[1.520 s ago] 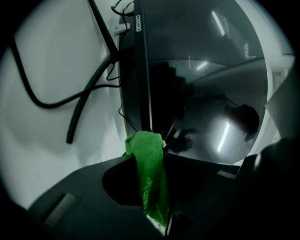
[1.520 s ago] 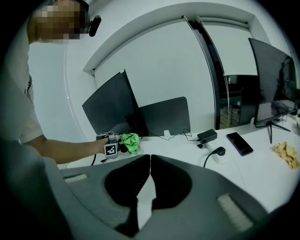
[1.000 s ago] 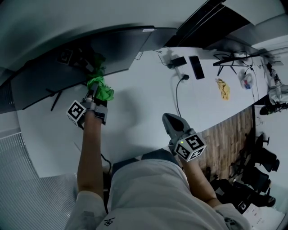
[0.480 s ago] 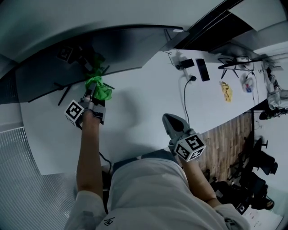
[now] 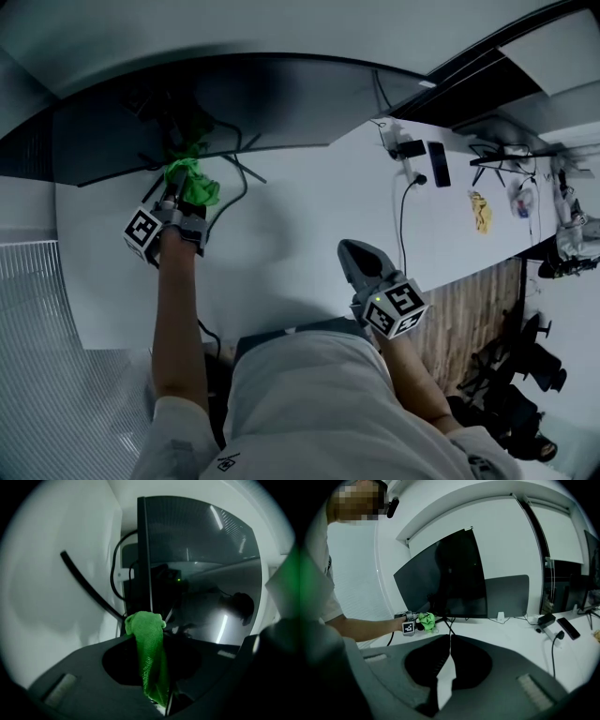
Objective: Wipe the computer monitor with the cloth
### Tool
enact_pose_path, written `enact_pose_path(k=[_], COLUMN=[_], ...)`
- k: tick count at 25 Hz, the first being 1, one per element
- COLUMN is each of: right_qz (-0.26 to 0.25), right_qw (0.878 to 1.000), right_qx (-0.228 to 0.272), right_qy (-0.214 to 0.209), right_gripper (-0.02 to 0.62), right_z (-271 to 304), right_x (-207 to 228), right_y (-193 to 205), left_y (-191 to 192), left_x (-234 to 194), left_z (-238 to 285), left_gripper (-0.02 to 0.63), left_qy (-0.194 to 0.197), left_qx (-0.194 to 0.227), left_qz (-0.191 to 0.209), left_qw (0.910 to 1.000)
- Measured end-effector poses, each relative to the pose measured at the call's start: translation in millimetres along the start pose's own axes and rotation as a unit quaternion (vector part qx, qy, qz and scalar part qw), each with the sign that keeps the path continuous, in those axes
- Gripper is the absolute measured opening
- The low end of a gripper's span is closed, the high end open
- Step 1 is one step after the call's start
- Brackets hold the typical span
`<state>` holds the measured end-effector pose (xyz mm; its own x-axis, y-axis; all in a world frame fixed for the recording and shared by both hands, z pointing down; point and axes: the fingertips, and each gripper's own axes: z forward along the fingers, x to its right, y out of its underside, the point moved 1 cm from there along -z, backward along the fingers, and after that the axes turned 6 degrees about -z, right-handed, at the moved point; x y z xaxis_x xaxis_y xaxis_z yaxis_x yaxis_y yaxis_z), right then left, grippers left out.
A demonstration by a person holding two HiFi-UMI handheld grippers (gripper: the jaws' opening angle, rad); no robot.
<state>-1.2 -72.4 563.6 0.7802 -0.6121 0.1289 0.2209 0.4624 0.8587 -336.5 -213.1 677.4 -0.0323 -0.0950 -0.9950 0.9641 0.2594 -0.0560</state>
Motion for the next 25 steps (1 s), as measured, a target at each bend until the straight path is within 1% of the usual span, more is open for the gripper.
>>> enact_pose_path(k=[2, 5, 10, 12, 14, 18, 25], right_qz=[-0.006, -0.019, -0.041, -0.053, -0.067, -0.092, -0.11], right_qw=[1.0, 0.999, 0.997, 0.995, 0.993, 0.985, 0.97], right_qx=[-0.004, -0.01, -0.019, -0.023, -0.025, -0.028, -0.037], right_qy=[-0.008, -0.026, -0.06, -0.077, -0.098, -0.141, -0.212], right_gripper=[0.003, 0.003, 0.003, 0.003, 0.003, 0.003, 0.003], right_z=[1, 5, 28, 38, 49, 76, 113], right_x=[-20, -71, -103, -117, -135, -169, -229], right_y=[-8, -24, -35, -42, -51, -59, -72], left_y=[-24, -73, -121, -141, -159, -194, -247], left_x=[9, 30, 36, 39, 43, 38, 38], left_z=[-20, -66, -93, -102, -112, -132, -157], left_gripper=[0.103, 0.103, 0.103, 0.103, 0.103, 0.103, 0.103], left_qy=[-0.001, 0.001, 0.002, 0.0, -0.005, -0.003, -0.004], left_qx=[0.016, 0.04, 0.082, 0.1, 0.114, 0.148, 0.193], left_qz=[0.006, 0.014, 0.014, 0.021, 0.029, 0.027, 0.036], left_qw=[0.9999, 0.9991, 0.9965, 0.9948, 0.9931, 0.9886, 0.9805])
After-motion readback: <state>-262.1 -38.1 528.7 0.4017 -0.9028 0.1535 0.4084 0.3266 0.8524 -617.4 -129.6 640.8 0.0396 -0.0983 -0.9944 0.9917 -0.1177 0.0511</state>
